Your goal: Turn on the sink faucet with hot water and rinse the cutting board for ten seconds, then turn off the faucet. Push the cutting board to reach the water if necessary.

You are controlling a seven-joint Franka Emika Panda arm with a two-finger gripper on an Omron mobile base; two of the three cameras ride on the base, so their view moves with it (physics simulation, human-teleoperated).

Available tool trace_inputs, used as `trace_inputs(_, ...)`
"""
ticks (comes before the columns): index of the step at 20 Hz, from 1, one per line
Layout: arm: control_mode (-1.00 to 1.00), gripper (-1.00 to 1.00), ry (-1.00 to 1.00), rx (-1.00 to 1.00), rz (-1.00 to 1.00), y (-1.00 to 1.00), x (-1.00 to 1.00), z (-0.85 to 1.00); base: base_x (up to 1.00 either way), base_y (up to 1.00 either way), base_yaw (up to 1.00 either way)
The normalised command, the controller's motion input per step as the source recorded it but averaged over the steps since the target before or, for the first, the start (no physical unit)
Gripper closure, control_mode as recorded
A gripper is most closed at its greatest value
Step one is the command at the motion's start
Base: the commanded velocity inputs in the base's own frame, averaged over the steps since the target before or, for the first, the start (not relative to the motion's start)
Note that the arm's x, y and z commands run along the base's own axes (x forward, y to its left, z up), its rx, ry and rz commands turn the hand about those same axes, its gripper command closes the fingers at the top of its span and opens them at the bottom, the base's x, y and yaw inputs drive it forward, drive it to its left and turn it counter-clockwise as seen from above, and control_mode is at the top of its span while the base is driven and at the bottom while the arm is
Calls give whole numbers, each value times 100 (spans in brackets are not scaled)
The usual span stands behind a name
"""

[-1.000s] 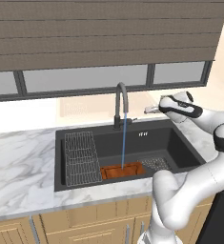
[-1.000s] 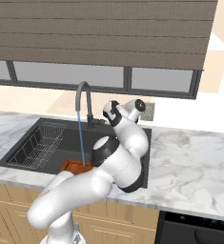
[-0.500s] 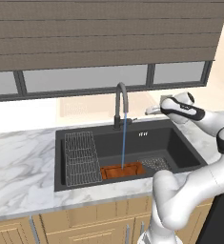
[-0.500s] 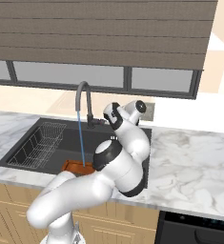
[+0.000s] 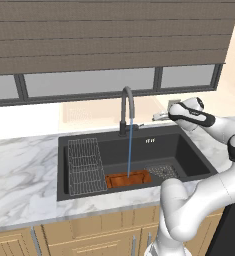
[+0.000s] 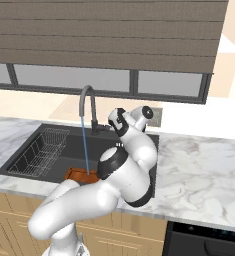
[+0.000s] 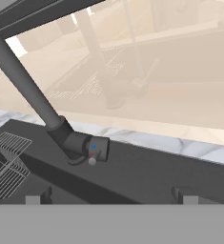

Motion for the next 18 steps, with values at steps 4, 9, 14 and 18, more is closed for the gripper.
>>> trace_inputs(4,-100,-100,0,0,0,0,0,0,0,0,0)
trace_inputs(9,-100,-100,0,0,0,0,0,0,0,0,0)
trace_inputs(14,-100,-100,0,0,0,0,0,0,0,0,0)
trace_inputs(18,-100,-100,0,0,0,0,0,0,0,0,0)
